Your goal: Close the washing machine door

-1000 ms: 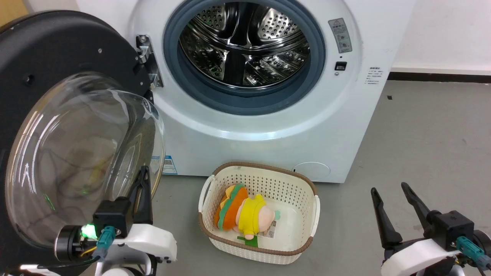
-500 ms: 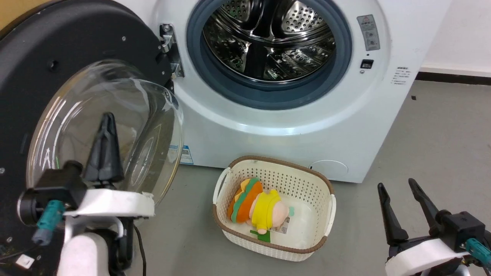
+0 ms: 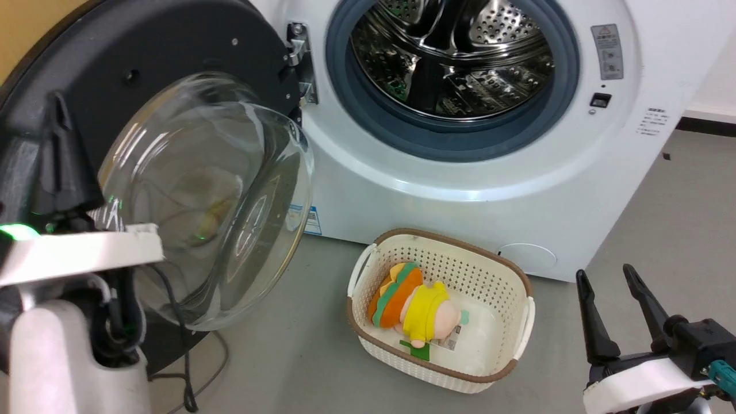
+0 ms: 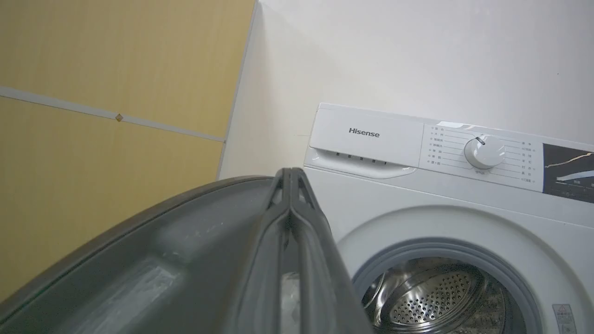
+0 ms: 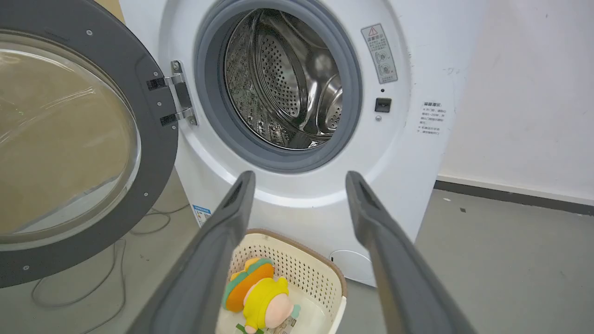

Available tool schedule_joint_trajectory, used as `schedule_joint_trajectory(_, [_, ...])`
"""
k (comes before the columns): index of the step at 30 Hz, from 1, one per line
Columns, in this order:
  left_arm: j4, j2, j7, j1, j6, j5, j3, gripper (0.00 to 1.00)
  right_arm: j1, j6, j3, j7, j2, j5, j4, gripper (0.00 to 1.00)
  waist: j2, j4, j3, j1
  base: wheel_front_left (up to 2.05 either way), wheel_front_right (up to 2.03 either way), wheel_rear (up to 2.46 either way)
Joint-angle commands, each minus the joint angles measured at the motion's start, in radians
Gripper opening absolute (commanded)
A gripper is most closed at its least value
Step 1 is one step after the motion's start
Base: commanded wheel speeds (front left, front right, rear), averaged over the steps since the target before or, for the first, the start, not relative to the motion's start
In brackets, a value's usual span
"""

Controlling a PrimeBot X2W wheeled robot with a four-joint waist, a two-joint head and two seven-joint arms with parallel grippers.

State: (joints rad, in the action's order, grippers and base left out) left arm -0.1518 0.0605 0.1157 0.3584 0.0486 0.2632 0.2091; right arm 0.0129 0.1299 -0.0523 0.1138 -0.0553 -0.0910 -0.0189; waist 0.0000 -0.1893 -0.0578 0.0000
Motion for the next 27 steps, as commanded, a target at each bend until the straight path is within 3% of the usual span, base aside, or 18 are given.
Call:
schedule_joint_trajectory(1, [0.001,0.015,0.01,0.039,0.01,0.027,0.02,0.0,-0.012,0.0,-0.005,0.012,0.002,-0.01,-0.004,1.0,0.0,-0.014,0.0,0.0,0.0,0.0,0.0])
schedule_joint_trajectory(19, [0.113,0.126,-0.074,0.151,0.007,0.291,0.192,0.0,0.001,0.0,-0.023,0.047,0.003,-0.035,0.008,1.0,0.0,-0.102,-0.003,0.0,0.0,0.0,0.0])
schedule_joint_trajectory(27, [0.251,0.165,-0.209,0.165,-0.026,0.464,0.288,0.0,0.005,0.001,-0.028,0.064,0.003,-0.049,0.013,1.0,0.0,-0.13,-0.011,0.0,0.0,0.0,0.0])
